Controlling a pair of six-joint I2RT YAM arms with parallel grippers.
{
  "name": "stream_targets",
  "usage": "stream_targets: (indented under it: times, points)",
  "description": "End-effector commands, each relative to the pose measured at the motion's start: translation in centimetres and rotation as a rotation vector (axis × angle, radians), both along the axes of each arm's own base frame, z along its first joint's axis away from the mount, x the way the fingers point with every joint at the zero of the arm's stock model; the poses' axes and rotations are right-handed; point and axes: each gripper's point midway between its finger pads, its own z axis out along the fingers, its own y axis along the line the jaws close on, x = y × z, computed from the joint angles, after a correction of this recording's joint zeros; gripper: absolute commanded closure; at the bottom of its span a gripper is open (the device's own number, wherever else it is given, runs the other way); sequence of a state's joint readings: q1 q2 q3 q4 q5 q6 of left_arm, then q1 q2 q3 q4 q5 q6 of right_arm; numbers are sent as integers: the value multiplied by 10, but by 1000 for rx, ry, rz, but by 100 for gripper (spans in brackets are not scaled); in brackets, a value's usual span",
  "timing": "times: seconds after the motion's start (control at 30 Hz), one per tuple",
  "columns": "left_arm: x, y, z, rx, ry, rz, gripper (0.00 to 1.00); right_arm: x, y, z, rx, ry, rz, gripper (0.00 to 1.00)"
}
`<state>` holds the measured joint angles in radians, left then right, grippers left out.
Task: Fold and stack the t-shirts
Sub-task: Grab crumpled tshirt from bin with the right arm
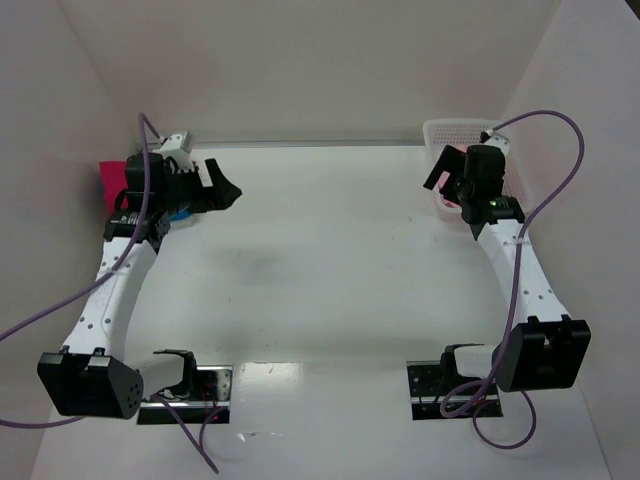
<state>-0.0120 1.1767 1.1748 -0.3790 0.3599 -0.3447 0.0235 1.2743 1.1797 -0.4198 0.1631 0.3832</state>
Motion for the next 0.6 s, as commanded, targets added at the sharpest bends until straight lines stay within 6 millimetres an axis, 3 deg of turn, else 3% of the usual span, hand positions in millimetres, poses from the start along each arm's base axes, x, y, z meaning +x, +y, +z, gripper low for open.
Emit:
stream_targets:
  times: [0.0,0.23,0.3,0.37,0.47,0.57]
  points:
    - [5,0,47,42,-132,-26,1,15,-13,39,-36,-111,-41,0]
    - [3,-12,63,21,-189,-103,1,33,-31,62,-92,-133,-78,0]
    - [3,-22,54,18,-173,-141,1,41,-46,75,-99,-141,-120,0]
    - [5,-24,54,32,-190,-142,1,47,-61,67,-101,-109,-156,0]
    - [9,-38,64,48,-217,-166,1,60,-84,78,-95,-125,-203,0]
    - [25,-50,76,81,-240,-154,1,76,-109,57,-104,-56,-243,0]
